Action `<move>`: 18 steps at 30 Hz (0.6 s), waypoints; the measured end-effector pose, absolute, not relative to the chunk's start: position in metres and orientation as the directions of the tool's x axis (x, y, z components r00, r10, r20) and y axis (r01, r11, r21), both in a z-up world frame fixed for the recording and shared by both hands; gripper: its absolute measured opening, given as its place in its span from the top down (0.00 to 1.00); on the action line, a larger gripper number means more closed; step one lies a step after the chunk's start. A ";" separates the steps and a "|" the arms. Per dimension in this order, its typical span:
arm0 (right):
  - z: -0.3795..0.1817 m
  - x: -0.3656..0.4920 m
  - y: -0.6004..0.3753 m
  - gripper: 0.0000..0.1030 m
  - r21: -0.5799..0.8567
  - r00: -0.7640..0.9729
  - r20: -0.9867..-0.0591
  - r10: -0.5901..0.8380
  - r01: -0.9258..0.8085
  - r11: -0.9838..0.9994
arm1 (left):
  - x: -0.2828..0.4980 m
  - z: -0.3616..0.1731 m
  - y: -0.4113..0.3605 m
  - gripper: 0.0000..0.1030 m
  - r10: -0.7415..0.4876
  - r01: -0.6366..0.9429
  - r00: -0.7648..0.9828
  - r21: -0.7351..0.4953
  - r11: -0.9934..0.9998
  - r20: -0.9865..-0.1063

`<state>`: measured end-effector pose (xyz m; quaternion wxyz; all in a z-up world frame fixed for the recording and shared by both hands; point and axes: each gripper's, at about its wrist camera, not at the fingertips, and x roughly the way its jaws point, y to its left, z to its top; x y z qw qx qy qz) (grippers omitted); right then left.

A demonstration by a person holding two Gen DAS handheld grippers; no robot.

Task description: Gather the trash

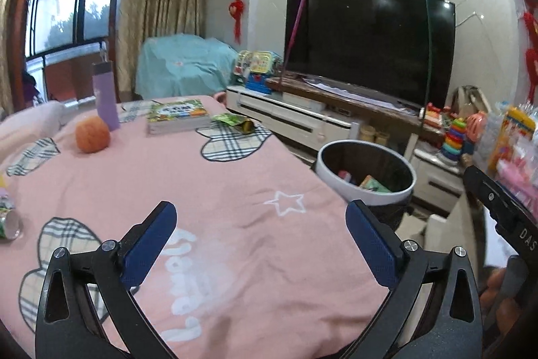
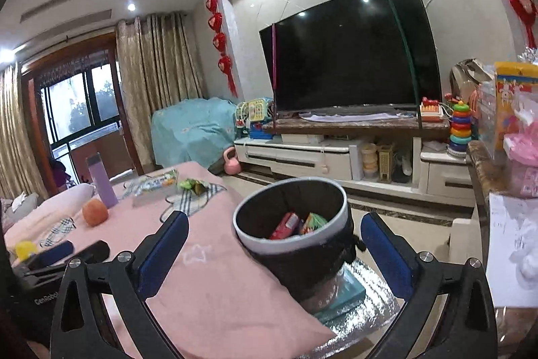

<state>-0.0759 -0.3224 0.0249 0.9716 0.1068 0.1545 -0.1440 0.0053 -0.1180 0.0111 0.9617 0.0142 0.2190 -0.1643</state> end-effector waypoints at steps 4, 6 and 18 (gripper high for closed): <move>0.016 -0.081 -0.320 0.00 0.149 0.905 -0.337 -0.261 0.325 0.934 | 0.003 0.003 -0.118 0.00 -0.277 0.301 0.859 -0.014 0.954 -0.431; 0.013 -0.082 -0.318 0.00 0.142 0.903 -0.339 -0.265 0.328 0.934 | 0.003 0.002 -0.115 0.00 -0.262 0.283 0.866 -0.015 0.959 -0.426; 0.003 -0.079 -0.309 0.00 0.091 0.890 -0.358 -0.282 0.334 0.938 | -0.006 0.002 -0.105 0.00 -0.189 0.210 0.900 0.011 0.978 -0.393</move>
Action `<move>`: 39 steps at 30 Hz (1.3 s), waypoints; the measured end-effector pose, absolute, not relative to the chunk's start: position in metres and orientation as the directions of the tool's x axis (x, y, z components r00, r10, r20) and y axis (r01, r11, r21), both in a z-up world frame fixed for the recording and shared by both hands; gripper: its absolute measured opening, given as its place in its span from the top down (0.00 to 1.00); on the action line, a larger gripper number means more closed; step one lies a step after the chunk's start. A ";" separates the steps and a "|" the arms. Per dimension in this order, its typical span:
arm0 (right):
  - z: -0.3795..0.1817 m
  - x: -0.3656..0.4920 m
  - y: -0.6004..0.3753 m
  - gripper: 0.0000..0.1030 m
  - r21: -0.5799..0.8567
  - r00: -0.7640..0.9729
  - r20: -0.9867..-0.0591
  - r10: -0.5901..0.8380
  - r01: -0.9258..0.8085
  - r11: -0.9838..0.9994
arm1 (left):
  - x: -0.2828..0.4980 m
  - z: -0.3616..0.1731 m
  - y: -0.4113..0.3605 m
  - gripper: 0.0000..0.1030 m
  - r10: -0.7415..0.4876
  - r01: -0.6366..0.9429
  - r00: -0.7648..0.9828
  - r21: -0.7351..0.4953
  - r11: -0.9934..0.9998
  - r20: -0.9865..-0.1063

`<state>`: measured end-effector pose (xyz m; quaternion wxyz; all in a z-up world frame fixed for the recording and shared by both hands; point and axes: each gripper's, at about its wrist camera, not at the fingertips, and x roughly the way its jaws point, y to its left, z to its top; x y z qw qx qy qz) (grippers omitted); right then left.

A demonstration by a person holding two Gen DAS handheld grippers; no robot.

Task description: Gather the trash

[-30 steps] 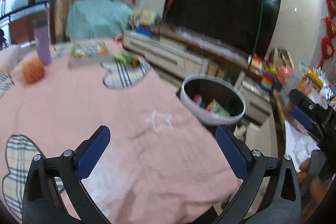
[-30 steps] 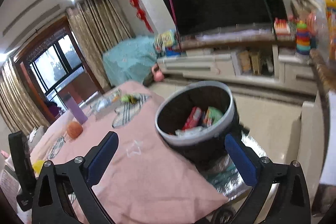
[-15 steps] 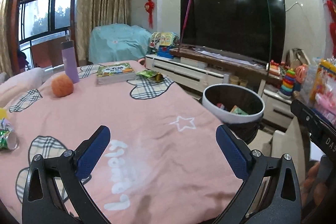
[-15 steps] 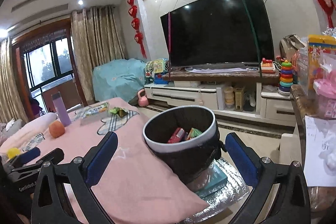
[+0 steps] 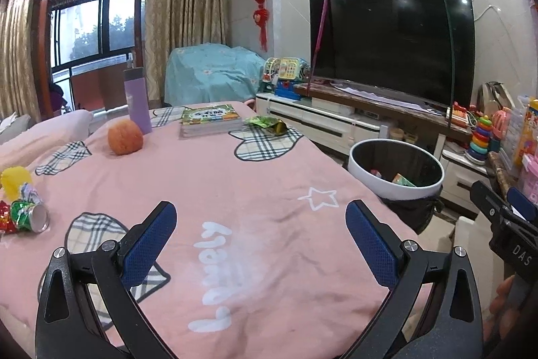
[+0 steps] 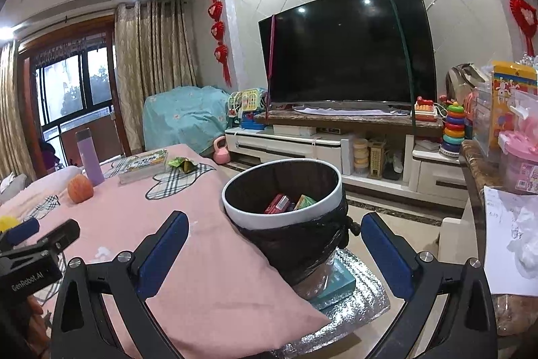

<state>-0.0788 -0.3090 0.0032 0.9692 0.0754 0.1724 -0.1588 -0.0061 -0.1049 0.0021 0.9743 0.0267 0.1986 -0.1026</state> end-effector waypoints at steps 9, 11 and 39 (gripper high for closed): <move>0.003 -0.082 -0.310 0.00 0.102 0.895 -0.351 -0.275 0.329 0.939 | -0.008 0.002 -0.103 0.00 -0.187 0.204 0.903 0.003 0.979 -0.386; 0.003 -0.082 -0.310 0.00 0.102 0.897 -0.346 -0.275 0.327 0.939 | -0.009 0.003 -0.104 0.00 -0.186 0.205 0.905 0.009 0.979 -0.382; 0.007 -0.087 -0.307 0.00 0.119 0.916 -0.310 -0.255 0.304 0.945 | -0.019 0.005 -0.107 0.00 -0.174 0.200 0.922 0.041 0.979 -0.347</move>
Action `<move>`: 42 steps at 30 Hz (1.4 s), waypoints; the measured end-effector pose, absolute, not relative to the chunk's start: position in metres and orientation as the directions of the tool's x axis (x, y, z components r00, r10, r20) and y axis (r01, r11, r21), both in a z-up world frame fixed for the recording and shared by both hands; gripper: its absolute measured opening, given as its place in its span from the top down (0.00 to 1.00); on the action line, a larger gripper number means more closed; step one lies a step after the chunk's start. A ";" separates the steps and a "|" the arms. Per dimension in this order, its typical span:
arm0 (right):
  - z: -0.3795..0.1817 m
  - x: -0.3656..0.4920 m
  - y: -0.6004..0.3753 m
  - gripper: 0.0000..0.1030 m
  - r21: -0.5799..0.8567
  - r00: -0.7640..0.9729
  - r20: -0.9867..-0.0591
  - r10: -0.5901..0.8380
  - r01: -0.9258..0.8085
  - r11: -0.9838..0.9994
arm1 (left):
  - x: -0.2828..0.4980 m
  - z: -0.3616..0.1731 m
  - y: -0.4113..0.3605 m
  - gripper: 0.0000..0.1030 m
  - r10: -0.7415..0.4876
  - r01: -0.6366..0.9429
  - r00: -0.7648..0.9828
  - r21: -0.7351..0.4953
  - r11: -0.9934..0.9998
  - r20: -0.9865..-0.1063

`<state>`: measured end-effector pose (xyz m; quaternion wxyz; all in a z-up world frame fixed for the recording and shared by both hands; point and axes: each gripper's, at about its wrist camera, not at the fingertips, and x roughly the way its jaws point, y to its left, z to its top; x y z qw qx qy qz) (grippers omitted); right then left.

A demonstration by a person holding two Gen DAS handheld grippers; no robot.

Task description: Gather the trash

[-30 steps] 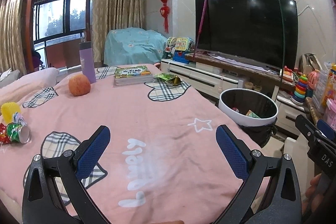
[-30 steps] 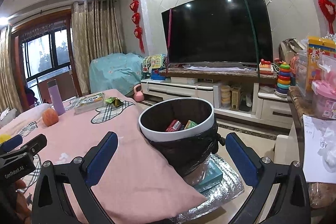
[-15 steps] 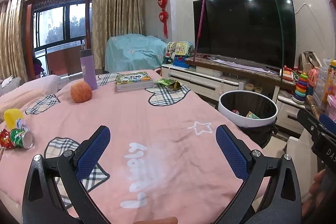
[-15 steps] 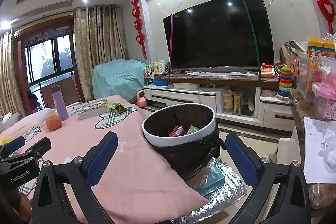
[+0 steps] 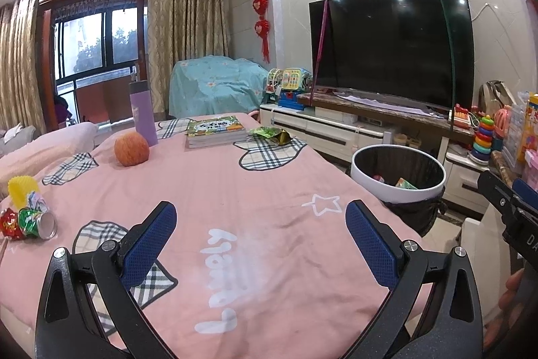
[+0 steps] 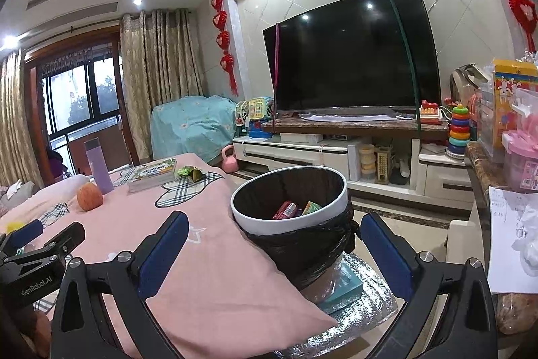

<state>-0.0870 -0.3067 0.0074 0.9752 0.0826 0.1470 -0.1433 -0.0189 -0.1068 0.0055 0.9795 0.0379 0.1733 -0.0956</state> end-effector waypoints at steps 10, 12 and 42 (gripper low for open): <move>0.008 -0.087 -0.305 0.00 0.124 0.918 -0.308 -0.249 0.298 0.947 | -0.017 0.004 -0.109 0.00 -0.177 0.207 0.918 0.047 0.977 -0.354; 0.008 -0.087 -0.305 0.00 0.123 0.919 -0.308 -0.248 0.297 0.947 | -0.018 0.003 -0.109 0.00 -0.177 0.208 0.918 0.050 0.977 -0.354; 0.009 -0.087 -0.302 0.00 0.128 0.925 -0.301 -0.232 0.281 0.951 | -0.014 -0.003 -0.110 0.00 -0.186 0.222 0.911 0.058 0.973 -0.369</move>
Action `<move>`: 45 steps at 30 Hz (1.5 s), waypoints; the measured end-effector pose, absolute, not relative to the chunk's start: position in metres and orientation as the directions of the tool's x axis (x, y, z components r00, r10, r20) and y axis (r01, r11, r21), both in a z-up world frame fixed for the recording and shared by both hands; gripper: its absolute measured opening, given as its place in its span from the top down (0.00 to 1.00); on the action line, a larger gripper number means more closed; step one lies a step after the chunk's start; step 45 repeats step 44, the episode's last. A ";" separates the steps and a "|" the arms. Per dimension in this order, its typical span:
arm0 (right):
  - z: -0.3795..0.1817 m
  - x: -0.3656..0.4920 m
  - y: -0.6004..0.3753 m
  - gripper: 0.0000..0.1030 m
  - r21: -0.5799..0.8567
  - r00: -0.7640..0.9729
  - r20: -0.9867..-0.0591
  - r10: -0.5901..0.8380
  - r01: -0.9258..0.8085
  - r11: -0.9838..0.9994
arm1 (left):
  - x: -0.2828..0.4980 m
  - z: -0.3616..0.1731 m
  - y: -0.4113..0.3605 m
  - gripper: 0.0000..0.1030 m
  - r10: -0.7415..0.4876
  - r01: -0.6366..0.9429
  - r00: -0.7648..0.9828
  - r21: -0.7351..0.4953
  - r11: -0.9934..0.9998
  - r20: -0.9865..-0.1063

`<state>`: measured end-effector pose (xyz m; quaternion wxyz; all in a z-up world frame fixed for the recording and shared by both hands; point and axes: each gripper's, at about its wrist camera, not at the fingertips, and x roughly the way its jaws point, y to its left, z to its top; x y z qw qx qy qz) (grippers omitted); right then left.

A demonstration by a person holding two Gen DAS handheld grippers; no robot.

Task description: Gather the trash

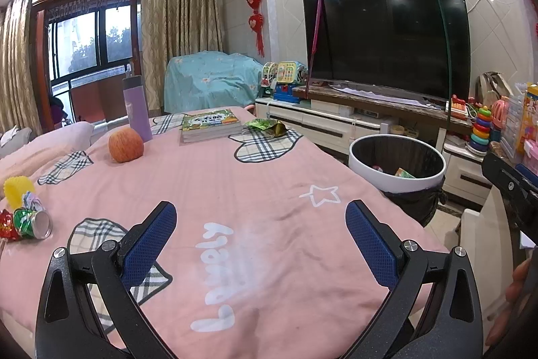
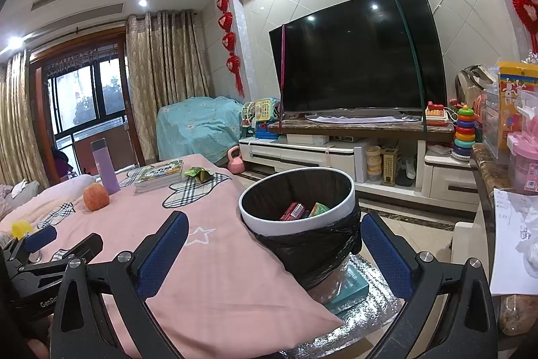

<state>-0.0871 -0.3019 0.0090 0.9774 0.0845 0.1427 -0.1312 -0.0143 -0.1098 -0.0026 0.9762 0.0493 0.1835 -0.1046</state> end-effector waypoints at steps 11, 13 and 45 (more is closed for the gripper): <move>0.009 -0.086 -0.301 0.00 0.128 0.925 -0.303 -0.231 0.279 0.952 | -0.012 -0.005 -0.110 0.00 -0.188 0.225 0.908 0.058 0.973 -0.373; 0.008 -0.086 -0.301 0.00 0.130 0.925 -0.304 -0.229 0.278 0.952 | -0.012 -0.005 -0.110 0.00 -0.188 0.226 0.909 0.060 0.972 -0.373; 0.005 -0.074 -0.304 0.00 0.143 0.921 -0.330 -0.207 0.266 0.953 | -0.003 -0.007 -0.108 0.00 -0.221 0.249 0.895 0.024 0.968 -0.387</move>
